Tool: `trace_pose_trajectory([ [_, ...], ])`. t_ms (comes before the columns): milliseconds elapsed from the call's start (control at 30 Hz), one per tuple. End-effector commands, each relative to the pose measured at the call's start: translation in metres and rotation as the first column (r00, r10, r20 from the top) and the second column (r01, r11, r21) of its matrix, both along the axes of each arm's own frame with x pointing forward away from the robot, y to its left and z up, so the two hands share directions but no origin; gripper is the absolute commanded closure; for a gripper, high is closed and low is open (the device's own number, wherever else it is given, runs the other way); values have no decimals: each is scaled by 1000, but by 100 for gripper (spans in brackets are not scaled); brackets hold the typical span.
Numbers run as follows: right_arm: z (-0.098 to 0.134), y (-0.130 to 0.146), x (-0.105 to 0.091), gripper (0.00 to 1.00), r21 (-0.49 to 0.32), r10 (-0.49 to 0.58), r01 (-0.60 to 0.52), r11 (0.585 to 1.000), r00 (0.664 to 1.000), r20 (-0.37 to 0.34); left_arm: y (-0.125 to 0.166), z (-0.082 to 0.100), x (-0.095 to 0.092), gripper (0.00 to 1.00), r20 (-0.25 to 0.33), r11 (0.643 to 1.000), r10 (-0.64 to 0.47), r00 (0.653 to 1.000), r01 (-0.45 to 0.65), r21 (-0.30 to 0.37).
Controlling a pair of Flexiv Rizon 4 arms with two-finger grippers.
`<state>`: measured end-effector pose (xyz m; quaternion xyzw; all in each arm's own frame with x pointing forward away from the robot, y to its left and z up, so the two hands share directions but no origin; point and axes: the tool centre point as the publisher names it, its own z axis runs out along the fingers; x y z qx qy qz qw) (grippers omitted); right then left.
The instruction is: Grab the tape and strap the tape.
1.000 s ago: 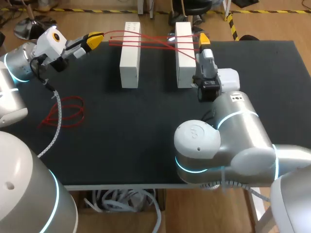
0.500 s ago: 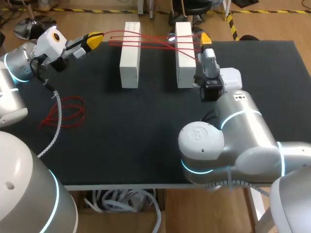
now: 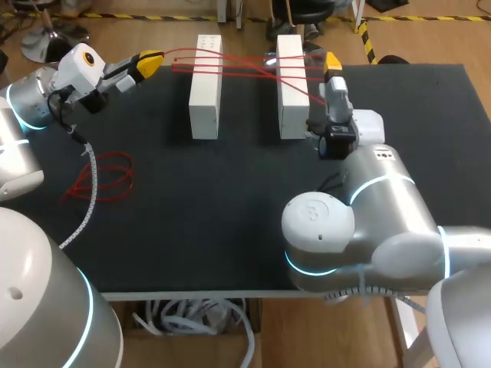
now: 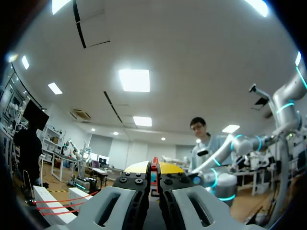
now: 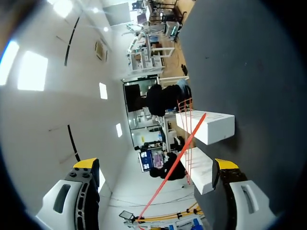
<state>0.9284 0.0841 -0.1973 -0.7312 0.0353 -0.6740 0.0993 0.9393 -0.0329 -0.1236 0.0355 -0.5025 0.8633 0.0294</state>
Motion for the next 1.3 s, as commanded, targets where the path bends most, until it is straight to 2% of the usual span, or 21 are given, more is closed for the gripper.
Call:
trace_pose_trajectory([
  [33, 4, 8, -3, 0, 22, -38, 38, 999, 999, 6, 0, 0, -1, 100, 0, 1000, 3, 1000, -3, 0],
  [467, 25, 7, 10, 0, 90, -114, 109, 990, 992, 48, 0, 0, -1, 100, 0, 1000, 3, 1000, -3, 0],
  [833, 43, 2, 5, 0, 146, -160, 151, 978, 986, 46, 0, 0, -1, 100, 0, 1000, 3, 1000, -3, 0],
  [1300, 51, -11, 10, 0, 173, -222, 210, 962, 973, 55, 0, 0, -1, 100, 0, 1000, 3, 1000, -3, 0],
])
